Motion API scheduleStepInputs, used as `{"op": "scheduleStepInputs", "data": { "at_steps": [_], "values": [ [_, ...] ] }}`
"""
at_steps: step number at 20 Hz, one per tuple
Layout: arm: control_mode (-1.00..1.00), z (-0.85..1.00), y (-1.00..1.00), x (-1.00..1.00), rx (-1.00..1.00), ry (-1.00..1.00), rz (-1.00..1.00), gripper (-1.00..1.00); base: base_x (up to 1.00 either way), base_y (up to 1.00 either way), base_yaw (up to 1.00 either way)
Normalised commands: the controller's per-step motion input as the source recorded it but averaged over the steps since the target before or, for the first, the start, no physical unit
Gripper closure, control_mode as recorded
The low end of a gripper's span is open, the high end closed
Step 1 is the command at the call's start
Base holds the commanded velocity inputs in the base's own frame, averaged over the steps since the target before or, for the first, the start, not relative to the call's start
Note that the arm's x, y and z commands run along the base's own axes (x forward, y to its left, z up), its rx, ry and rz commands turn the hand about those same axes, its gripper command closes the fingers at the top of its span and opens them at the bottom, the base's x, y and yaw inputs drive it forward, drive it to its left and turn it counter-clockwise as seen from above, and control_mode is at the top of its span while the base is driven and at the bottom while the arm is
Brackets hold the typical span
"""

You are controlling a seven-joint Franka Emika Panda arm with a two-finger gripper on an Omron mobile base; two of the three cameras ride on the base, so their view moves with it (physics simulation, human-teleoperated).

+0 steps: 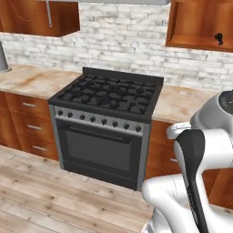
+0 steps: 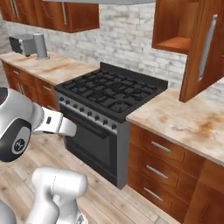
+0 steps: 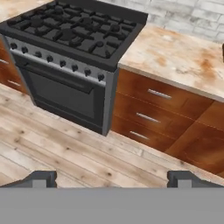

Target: Locate and retrieve the dish brush and dish brush from the cabinet. Place them next to the sink.

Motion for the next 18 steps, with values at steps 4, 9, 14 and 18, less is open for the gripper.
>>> {"op": "scheduleStepInputs", "data": {
  "at_steps": [4,9,14,18],
  "values": [
    [1.00,0.00,0.00,0.00,0.00,0.00,0.00,-1.00,0.46,0.54,-0.24],
    [1.00,0.00,0.00,0.00,0.00,0.00,0.00,-1.00,0.46,0.50,-0.23],
    [1.00,0.00,0.00,0.00,0.00,0.00,0.00,-1.00,0.28,0.19,-0.41],
    [1.00,0.00,0.00,0.00,0.00,0.00,0.00,-1.00,0.05,0.00,-0.47]
  ]
}}
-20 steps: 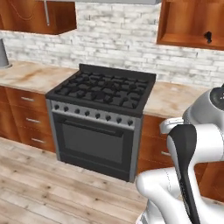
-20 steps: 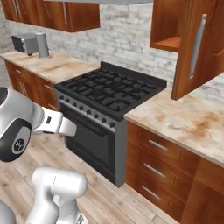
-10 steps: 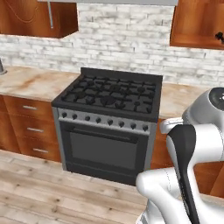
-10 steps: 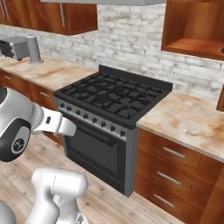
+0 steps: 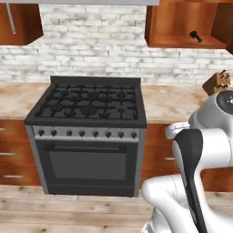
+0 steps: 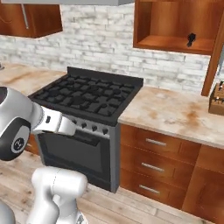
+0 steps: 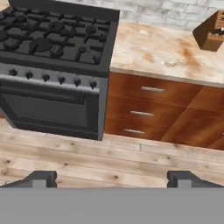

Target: Locate and retrieve the dish brush and dish brush from the cabinet. Place them next to the sink.

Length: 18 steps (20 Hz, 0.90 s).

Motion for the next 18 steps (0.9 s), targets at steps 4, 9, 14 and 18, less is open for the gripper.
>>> {"op": "scheduleStepInputs", "data": {
  "at_steps": [4,9,14,18],
  "values": [
    [1.00,0.00,0.00,0.00,0.00,0.00,0.00,-1.00,0.08,0.03,-0.46],
    [1.00,0.00,0.00,0.00,0.00,0.00,0.00,-1.00,0.22,0.14,-0.42],
    [1.00,0.00,0.00,0.00,0.00,0.00,0.00,-1.00,0.52,0.38,-0.23],
    [1.00,0.00,0.00,0.00,0.00,0.00,0.00,-1.00,0.77,0.61,-0.06]
  ]
}}
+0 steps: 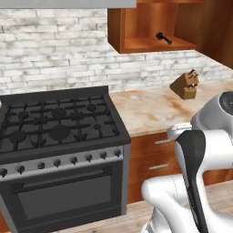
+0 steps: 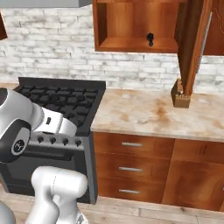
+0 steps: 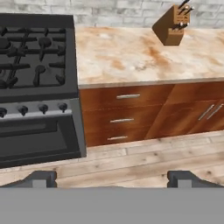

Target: Locate and retrieve the dish brush and dish brush from the cabinet. Place them next to the sink.

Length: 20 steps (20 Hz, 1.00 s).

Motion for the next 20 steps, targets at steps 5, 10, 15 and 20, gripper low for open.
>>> {"op": "scheduleStepInputs", "data": {
  "at_steps": [5,10,15,20],
  "values": [
    [1.00,0.00,0.00,0.00,0.00,0.00,0.00,-1.00,0.90,0.06,0.12],
    [1.00,0.00,0.00,0.00,0.00,0.00,0.00,-1.00,0.95,-0.20,0.18],
    [1.00,0.00,0.00,0.00,0.00,0.00,0.00,-1.00,0.69,-0.48,0.11],
    [1.00,0.00,0.00,0.00,0.00,0.00,0.00,-1.00,0.21,-0.46,0.01]
  ]
}}
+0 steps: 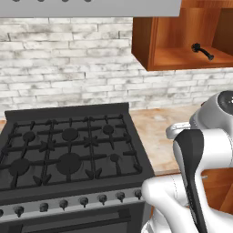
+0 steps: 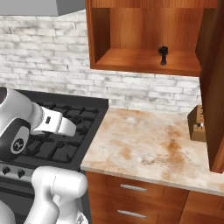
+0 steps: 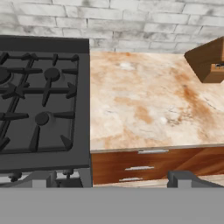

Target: Locate and retrieve the dish brush and dish brush from the cabinet. Place them next to the sink.

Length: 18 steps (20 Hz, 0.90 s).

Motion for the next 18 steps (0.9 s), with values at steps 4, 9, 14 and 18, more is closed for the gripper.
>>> {"op": "scheduleStepInputs", "data": {
  "at_steps": [4,9,14,18],
  "values": [
    [1.00,0.00,0.00,0.00,0.00,0.00,0.00,-1.00,0.01,-0.62,0.00],
    [1.00,0.00,0.00,0.00,0.00,0.00,0.00,-1.00,0.14,-0.72,0.00],
    [1.00,0.00,0.00,0.00,0.00,0.00,0.00,-1.00,0.28,-0.47,0.00],
    [1.00,0.00,0.00,0.00,0.00,0.00,0.00,-1.00,0.16,0.02,0.02]
  ]
}}
